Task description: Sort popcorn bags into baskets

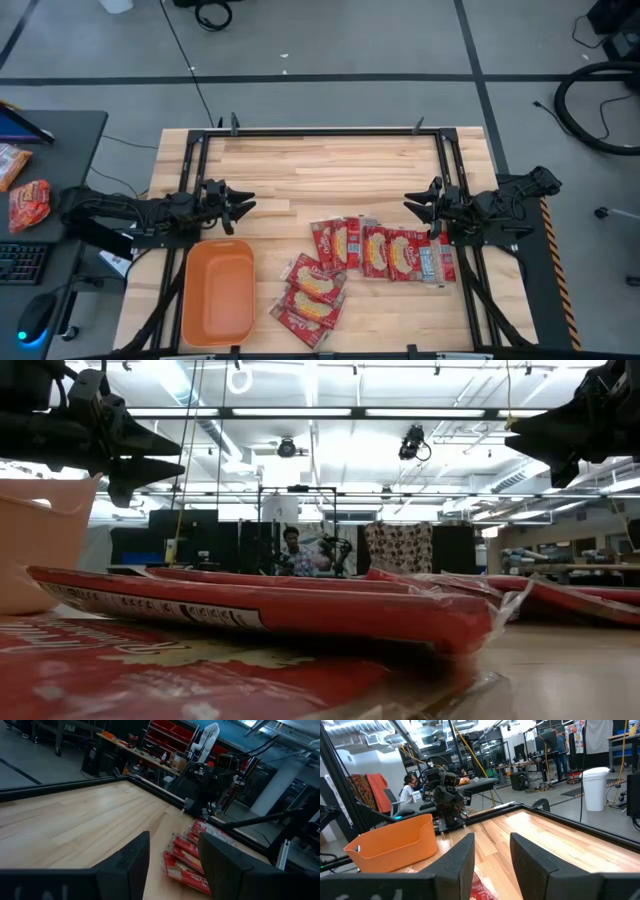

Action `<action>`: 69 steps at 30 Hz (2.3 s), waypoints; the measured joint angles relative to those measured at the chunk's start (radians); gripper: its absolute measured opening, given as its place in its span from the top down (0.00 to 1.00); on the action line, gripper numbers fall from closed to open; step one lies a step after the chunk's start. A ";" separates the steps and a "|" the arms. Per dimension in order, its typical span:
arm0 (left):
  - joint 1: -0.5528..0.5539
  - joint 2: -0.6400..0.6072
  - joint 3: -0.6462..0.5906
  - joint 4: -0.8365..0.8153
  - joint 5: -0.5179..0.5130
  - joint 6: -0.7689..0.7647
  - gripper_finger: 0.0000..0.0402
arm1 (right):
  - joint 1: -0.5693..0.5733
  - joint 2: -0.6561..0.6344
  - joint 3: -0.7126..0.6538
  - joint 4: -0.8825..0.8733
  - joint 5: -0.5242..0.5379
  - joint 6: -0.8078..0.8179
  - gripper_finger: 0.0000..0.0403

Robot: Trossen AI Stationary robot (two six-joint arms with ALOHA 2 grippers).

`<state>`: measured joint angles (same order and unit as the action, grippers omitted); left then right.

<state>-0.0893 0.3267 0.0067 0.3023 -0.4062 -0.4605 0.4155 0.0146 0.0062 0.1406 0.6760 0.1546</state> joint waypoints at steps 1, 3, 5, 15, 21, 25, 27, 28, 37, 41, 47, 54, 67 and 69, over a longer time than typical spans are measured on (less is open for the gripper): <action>0.000 0.000 0.000 0.000 0.000 0.000 0.57 | 0.000 0.000 0.000 0.000 0.000 0.000 0.68; 0.000 0.000 0.000 0.000 0.000 0.000 0.57 | 0.000 0.000 0.000 0.000 0.000 0.000 0.68; 0.000 0.000 0.000 0.000 0.000 0.000 0.57 | 0.000 0.000 0.000 0.000 0.000 0.000 0.68; 0.003 0.000 0.000 0.017 0.000 -0.126 0.57 | -0.008 0.000 0.000 0.117 0.035 -0.250 0.68; 0.003 0.000 0.000 0.154 0.000 0.004 0.57 | -0.020 0.000 0.000 0.327 0.032 -0.233 0.68; 0.003 0.000 0.000 0.193 0.000 0.079 0.57 | -0.036 0.000 0.000 0.379 -0.066 -0.246 0.68; 0.003 0.000 0.000 0.194 -0.001 0.078 0.57 | -0.044 0.000 0.000 0.383 -0.119 -0.182 0.68; 0.003 0.000 0.000 0.203 -0.009 0.079 0.57 | -0.050 0.000 0.000 0.383 -0.123 -0.153 0.68; 0.003 0.000 0.000 0.266 -0.104 0.079 0.57 | -0.107 0.118 0.015 0.290 -0.106 -0.046 0.68; 0.002 0.001 0.000 0.253 -0.077 0.091 0.57 | -0.116 0.245 0.056 0.186 -0.082 0.025 0.68; 0.002 0.000 0.000 0.254 -0.068 0.139 0.57 | -0.091 0.523 0.129 0.140 -0.118 0.138 0.68; 0.002 0.000 0.000 0.284 -0.069 0.193 0.57 | -0.045 0.848 0.321 -0.009 -0.120 0.184 0.68; 0.002 0.000 0.000 0.398 -0.072 0.301 0.57 | 0.073 1.368 0.827 -0.668 -0.127 0.424 0.68; 0.002 0.000 0.000 0.398 -0.072 0.301 0.57 | 0.097 1.436 0.892 -0.720 -0.126 0.444 0.68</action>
<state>-0.0875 0.3271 0.0067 0.7000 -0.4778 -0.1596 0.5127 1.4505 0.8987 -0.5797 0.5500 0.5987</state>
